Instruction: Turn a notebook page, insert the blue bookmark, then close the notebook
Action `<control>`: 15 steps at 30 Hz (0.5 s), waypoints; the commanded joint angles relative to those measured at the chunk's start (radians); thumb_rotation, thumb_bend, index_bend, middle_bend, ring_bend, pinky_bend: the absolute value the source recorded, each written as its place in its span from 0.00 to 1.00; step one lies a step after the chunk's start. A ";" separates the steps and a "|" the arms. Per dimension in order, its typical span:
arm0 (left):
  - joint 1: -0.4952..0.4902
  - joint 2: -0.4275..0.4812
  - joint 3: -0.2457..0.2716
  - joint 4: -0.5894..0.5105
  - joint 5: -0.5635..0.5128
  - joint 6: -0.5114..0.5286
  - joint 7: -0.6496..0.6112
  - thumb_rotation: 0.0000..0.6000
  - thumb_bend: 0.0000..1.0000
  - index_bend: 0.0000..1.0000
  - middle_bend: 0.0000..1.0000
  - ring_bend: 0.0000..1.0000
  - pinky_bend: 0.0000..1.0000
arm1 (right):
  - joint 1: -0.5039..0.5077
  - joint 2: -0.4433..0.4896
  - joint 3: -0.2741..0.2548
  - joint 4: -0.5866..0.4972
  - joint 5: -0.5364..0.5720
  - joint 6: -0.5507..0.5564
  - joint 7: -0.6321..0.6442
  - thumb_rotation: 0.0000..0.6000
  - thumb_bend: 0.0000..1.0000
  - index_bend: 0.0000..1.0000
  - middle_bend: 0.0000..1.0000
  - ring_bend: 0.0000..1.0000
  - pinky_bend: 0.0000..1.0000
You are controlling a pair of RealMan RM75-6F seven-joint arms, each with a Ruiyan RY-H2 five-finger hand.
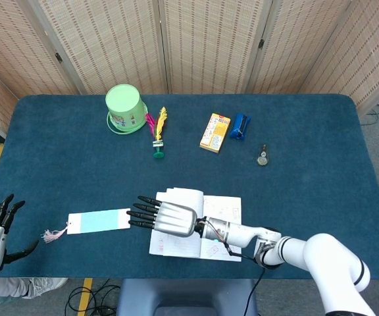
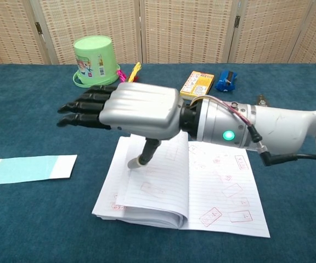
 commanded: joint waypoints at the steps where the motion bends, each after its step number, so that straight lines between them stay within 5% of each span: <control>1: -0.002 -0.001 0.001 0.001 0.003 -0.003 0.000 1.00 0.23 0.15 0.04 0.08 0.16 | -0.063 0.096 -0.003 -0.102 0.042 0.044 -0.032 1.00 0.07 0.00 0.00 0.00 0.00; 7: -0.006 -0.006 0.001 -0.002 0.008 -0.005 0.006 1.00 0.23 0.15 0.04 0.08 0.16 | -0.148 0.212 -0.041 -0.207 0.085 0.064 -0.076 1.00 0.09 0.00 0.00 0.00 0.00; 15: -0.007 -0.007 0.004 -0.010 0.010 -0.008 0.016 1.00 0.23 0.15 0.04 0.08 0.16 | -0.230 0.247 -0.092 -0.210 0.124 0.053 -0.058 1.00 0.09 0.00 0.00 0.00 0.00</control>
